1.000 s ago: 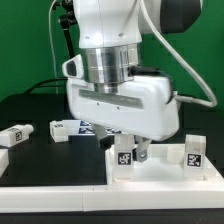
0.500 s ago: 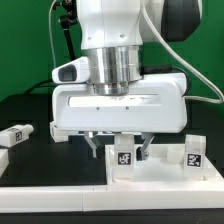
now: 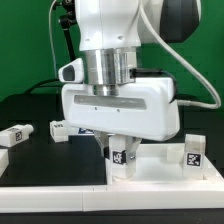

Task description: Assemble square table

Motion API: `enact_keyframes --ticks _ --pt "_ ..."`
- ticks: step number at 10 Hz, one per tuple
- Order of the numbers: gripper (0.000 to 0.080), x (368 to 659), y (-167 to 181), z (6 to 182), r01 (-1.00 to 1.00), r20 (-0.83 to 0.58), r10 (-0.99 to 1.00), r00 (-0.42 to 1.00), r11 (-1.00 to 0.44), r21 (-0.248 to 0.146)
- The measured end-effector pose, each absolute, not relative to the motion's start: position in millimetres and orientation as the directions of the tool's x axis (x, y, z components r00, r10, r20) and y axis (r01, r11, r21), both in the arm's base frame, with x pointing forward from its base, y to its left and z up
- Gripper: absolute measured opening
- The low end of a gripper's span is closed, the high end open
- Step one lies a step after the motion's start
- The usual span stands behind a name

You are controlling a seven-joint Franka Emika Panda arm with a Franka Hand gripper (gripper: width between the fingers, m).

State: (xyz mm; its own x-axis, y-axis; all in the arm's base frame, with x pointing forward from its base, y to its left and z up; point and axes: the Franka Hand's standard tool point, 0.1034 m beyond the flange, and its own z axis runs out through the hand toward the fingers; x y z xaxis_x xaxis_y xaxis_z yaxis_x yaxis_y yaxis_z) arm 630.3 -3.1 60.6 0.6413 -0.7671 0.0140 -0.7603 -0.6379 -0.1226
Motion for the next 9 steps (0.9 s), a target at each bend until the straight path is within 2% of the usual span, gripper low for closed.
enact_keyframes --ticks 1,2,3,4,5,6,7,9 --pt "0.0287 631.7 -6.8 60.3 -0.798 0.0 -0.803 0.595 -0.591 -0.116" --pt "0.0287 631.4 -8.1 60.1 -0.899 -0.05 -0.9 0.432 -0.426 -0.103" --pt "0.0287 629.6 -8.7 58.9 -0.978 -0.1 -0.974 0.202 -0.194 -0.079" --pt "0.0287 628.4 -6.8 58.1 -0.999 -0.133 -0.991 0.004 0.002 -0.045" --pt "0.0287 627.0 -6.3 57.8 -0.991 -0.141 -0.982 -0.126 0.132 -0.033" --pt "0.0287 626.5 -6.4 57.6 -0.981 -0.143 -0.972 -0.187 0.192 -0.025" --pt "0.0287 625.6 -5.5 57.8 -0.948 -0.134 -0.94 -0.314 0.318 -0.007" --pt "0.0288 625.3 -5.6 58.0 -0.95 -0.127 -0.942 -0.309 0.313 -0.008"
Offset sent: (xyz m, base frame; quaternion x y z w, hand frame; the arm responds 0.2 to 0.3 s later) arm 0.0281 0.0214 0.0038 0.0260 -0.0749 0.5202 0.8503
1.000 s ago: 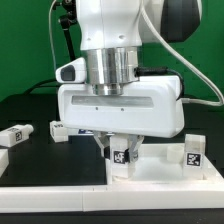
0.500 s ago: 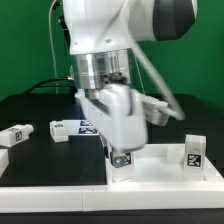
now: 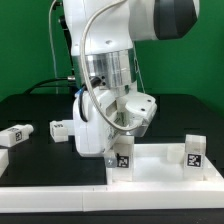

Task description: Assemble square table

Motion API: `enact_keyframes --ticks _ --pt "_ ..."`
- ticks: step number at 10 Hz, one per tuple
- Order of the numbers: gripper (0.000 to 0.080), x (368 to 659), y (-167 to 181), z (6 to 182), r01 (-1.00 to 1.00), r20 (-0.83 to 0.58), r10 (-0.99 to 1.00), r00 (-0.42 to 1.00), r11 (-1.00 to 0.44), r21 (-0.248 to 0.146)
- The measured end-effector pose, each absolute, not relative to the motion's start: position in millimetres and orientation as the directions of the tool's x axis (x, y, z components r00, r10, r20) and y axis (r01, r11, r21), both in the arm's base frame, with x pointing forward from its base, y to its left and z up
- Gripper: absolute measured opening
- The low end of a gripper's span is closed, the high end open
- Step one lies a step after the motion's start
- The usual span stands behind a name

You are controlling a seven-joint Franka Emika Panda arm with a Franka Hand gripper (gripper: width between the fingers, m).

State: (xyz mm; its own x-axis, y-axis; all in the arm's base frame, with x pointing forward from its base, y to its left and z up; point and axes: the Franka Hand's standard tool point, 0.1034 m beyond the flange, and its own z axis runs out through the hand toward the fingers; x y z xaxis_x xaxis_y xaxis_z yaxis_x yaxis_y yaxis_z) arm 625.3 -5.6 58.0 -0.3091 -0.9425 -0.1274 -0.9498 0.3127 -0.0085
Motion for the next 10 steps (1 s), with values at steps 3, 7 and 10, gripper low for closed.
enact_keyframes --ticks 3,7,10 --pt "0.0494 626 11 67.0 -0.992 -0.078 -0.99 0.114 -0.109 -0.07" --pt "0.0648 624 11 64.1 -0.9 -0.043 -0.9 0.433 -0.429 -0.081" --pt "0.0649 627 14 61.8 -0.562 0.031 -0.564 0.825 -0.825 -0.058"
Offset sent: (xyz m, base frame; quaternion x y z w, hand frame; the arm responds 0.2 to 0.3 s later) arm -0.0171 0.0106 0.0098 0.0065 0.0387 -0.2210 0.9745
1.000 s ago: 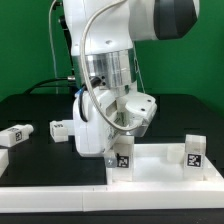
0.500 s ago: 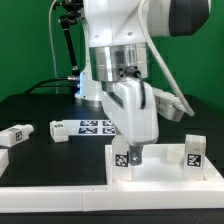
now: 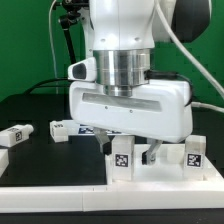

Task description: Assemble square table

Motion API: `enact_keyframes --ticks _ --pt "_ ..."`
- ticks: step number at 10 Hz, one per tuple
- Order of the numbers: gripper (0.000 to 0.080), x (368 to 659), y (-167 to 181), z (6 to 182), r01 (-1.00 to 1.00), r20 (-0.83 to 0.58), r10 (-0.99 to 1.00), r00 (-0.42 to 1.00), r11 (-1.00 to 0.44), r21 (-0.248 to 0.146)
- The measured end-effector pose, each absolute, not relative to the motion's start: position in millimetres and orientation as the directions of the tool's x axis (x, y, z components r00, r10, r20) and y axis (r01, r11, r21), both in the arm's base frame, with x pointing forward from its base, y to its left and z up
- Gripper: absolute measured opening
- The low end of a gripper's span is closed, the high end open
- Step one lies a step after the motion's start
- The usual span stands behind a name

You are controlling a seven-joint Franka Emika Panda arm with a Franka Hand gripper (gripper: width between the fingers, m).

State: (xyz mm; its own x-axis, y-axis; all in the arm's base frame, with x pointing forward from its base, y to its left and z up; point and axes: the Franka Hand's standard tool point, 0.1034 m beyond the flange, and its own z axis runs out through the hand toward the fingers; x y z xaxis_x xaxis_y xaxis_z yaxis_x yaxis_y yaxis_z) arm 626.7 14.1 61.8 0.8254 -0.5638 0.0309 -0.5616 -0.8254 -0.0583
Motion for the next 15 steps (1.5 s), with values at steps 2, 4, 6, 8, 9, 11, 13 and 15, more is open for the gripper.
enact_keyframes --ticks 2,4,6,8,9,11,13,15 --pt "0.0649 628 16 61.7 -0.575 0.037 -0.578 0.815 -0.815 -0.064" --pt "0.0372 627 14 61.0 -0.607 0.033 -0.61 0.792 -0.792 -0.063" --pt "0.0283 625 11 59.7 -0.728 0.02 -0.73 0.683 -0.683 -0.062" --pt "0.0283 625 11 59.7 -0.82 0.012 -0.822 0.57 -0.569 -0.066" --pt "0.0283 625 11 59.6 -0.852 0.006 -0.854 0.52 -0.52 -0.068" --pt "0.0283 625 6 59.8 -0.95 -0.043 -0.95 0.308 -0.305 -0.071" --pt "0.0284 625 4 60.1 -0.999 -0.128 -0.992 0.003 0.004 -0.054" --pt "0.0284 628 4 58.7 -0.951 -0.215 -0.929 -0.301 0.309 -0.006"
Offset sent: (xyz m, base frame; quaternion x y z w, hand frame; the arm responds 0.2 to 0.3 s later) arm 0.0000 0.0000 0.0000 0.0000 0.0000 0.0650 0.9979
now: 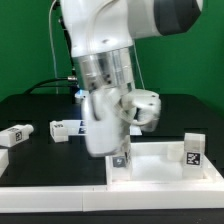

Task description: Assemble square table

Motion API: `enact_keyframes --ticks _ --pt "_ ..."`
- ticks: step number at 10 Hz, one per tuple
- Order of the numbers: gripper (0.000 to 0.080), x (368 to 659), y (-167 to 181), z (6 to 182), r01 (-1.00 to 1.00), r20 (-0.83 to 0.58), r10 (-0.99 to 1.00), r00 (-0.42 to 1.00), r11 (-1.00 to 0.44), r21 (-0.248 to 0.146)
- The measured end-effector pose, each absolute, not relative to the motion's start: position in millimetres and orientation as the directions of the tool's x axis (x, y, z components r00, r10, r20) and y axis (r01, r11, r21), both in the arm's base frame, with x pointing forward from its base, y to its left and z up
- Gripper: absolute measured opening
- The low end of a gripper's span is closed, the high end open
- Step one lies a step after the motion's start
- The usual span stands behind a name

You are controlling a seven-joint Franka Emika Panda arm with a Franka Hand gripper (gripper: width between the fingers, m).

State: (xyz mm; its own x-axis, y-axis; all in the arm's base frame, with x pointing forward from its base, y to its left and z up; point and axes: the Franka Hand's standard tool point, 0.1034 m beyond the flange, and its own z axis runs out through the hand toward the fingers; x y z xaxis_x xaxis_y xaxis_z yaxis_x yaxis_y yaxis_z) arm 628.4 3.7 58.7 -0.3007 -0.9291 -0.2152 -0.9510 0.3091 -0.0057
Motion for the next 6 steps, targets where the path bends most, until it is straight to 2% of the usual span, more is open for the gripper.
enact_keyframes --ticks 3,5,6 --pt "0.0284 628.3 7.5 57.3 -0.867 -0.209 -0.845 -0.493 0.496 0.038" --pt "0.0284 628.5 8.4 57.2 -0.822 -0.203 -0.8 -0.565 0.567 0.053" --pt "0.0374 628.4 8.5 57.1 -0.853 -0.205 -0.831 -0.517 0.52 0.042"
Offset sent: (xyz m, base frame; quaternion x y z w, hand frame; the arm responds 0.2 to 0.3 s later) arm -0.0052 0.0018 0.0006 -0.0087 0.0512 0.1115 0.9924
